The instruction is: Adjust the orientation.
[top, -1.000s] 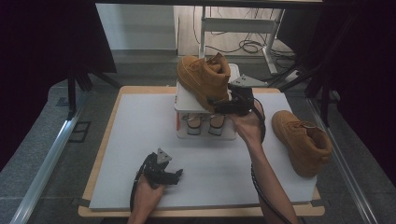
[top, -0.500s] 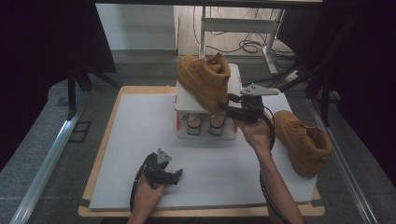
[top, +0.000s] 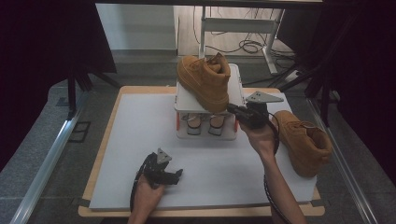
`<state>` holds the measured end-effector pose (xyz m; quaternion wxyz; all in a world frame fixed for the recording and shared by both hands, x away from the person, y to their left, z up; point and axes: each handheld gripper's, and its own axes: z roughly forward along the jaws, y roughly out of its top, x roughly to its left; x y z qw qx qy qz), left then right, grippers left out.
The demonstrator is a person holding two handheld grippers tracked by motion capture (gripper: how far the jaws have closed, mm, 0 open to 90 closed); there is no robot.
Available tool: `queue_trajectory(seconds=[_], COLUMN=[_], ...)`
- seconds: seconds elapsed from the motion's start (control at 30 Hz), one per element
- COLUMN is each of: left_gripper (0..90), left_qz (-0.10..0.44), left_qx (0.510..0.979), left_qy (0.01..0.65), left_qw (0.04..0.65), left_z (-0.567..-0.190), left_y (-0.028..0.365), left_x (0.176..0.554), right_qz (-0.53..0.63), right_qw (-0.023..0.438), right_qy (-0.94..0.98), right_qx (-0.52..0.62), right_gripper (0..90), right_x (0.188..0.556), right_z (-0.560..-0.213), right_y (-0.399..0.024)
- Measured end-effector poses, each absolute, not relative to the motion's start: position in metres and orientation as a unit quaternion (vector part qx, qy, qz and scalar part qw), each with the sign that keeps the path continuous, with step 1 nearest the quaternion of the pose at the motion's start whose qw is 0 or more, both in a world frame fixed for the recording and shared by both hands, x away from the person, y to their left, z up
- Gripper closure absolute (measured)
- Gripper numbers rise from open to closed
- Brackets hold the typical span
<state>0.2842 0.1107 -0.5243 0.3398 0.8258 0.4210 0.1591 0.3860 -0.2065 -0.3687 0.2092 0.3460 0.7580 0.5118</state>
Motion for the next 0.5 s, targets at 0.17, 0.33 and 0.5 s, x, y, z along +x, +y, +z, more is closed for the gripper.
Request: queue_trajectory(seconds=[0.17, 0.33, 0.5], left_gripper=[11.7, 11.7, 11.7], left_qz=[0.159, 0.159, 0.159], left_qx=[0.826, 0.826, 0.827], left_qy=[0.421, 0.421, 0.42], left_qw=[0.339, 0.339, 0.338], left_z=[-0.5242, -0.5242, -0.5242], left_y=[0.1108, 0.1109, 0.1109], left_x=[0.2843, 0.2843, 0.2844], right_qz=[0.508, 0.509, 0.513], right_qw=[0.205, 0.203, 0.2], right_qy=[0.762, 0.764, 0.763], right_qx=[0.344, 0.341, 0.338], right_gripper=[90.0, 90.0, 90.0], right_x=[0.3871, 0.3875, 0.3876], right_z=[-0.3709, -0.371, -0.3713], right_y=[-0.2058, -0.2057, -0.2037])
